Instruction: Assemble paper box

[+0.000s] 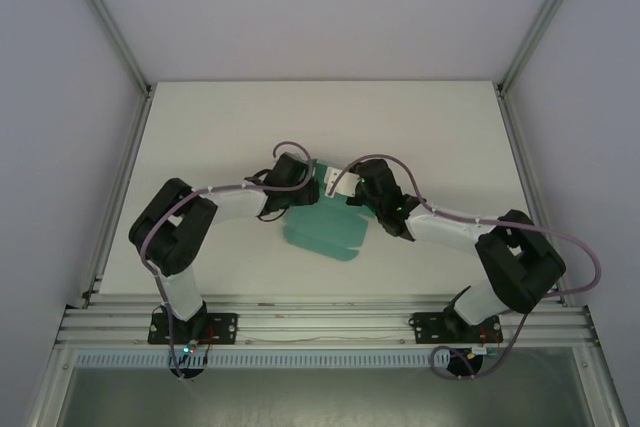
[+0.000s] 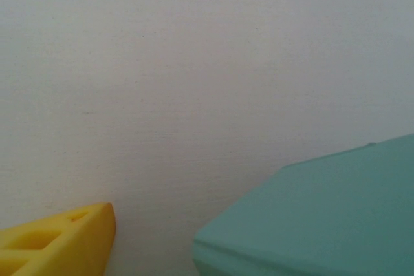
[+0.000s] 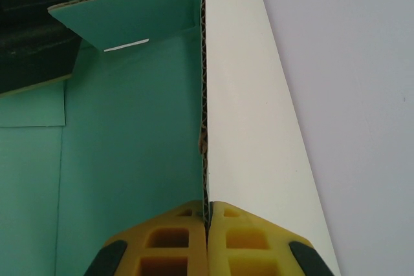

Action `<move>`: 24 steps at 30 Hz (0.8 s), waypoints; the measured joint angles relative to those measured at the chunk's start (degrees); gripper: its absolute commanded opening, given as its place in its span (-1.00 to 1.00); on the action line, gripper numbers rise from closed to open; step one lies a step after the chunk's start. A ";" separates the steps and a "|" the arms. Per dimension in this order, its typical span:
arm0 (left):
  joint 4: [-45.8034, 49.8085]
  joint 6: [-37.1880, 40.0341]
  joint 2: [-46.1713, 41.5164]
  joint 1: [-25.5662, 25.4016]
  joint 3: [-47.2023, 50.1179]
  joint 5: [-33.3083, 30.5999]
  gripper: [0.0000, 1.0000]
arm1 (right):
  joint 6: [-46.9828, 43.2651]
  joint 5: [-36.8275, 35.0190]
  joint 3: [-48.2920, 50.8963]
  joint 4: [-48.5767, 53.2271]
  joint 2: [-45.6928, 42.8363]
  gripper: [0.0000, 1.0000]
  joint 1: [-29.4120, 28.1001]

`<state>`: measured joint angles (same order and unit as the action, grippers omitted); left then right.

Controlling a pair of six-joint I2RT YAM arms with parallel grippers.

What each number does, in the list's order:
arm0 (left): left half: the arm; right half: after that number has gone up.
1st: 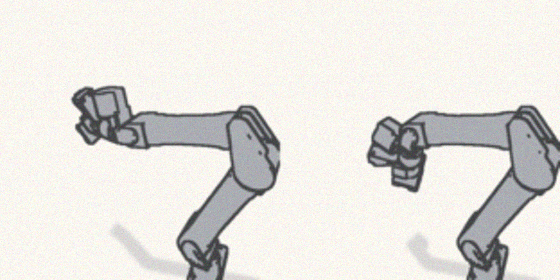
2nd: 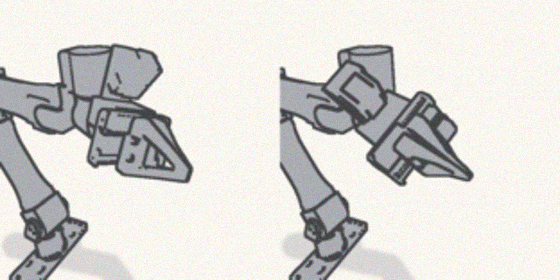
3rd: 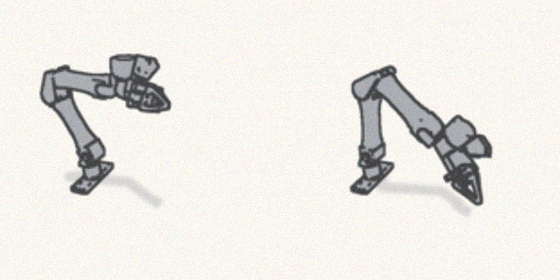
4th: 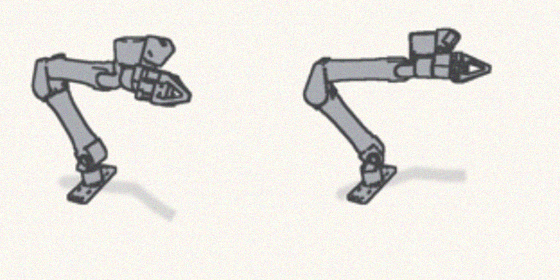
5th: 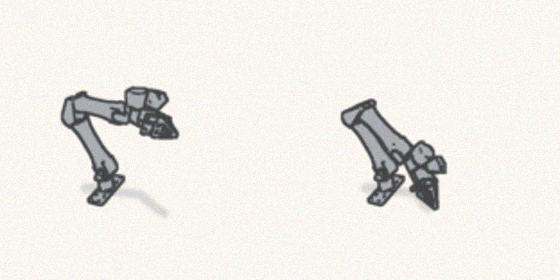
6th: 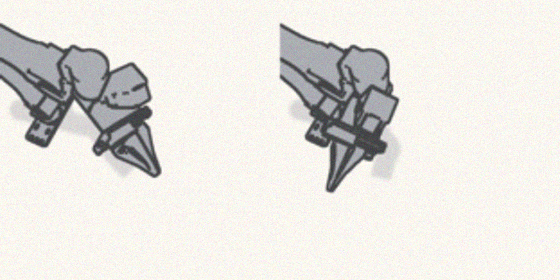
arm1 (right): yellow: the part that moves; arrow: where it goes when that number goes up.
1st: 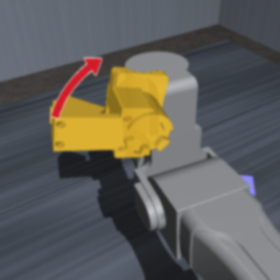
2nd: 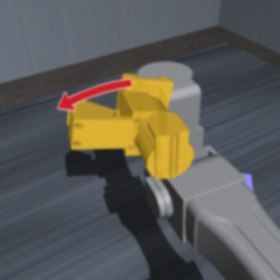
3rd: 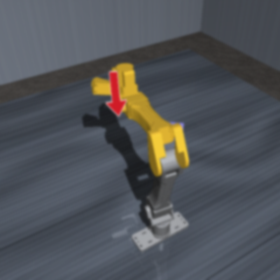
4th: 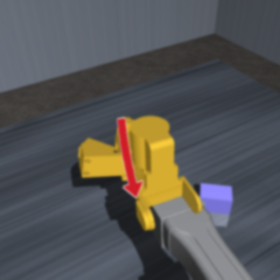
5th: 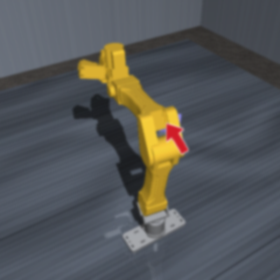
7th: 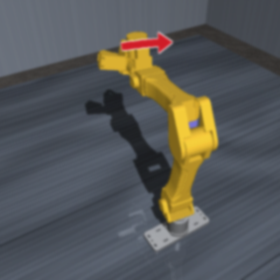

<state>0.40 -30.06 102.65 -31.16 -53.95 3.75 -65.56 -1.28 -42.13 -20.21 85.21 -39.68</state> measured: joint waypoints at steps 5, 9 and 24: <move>0.70 0.57 -2.62 0.00 1.25 0.26 0.69 | -0.07 0.26 0.00 -0.17 0.00 -1.00 -0.02; 2.23 1.62 -8.76 0.02 3.26 0.44 0.79 | -0.66 0.22 0.00 -0.37 0.00 -1.00 -0.13; 4.13 2.49 -28.87 15.34 9.90 7.43 1.00 | -13.40 -6.51 -0.87 -8.46 2.49 -1.00 -3.26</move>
<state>4.54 -27.57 73.78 -15.81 -44.05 11.18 -78.96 -7.79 -43.00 -28.67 87.70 -42.94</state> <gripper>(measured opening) 0.998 0.048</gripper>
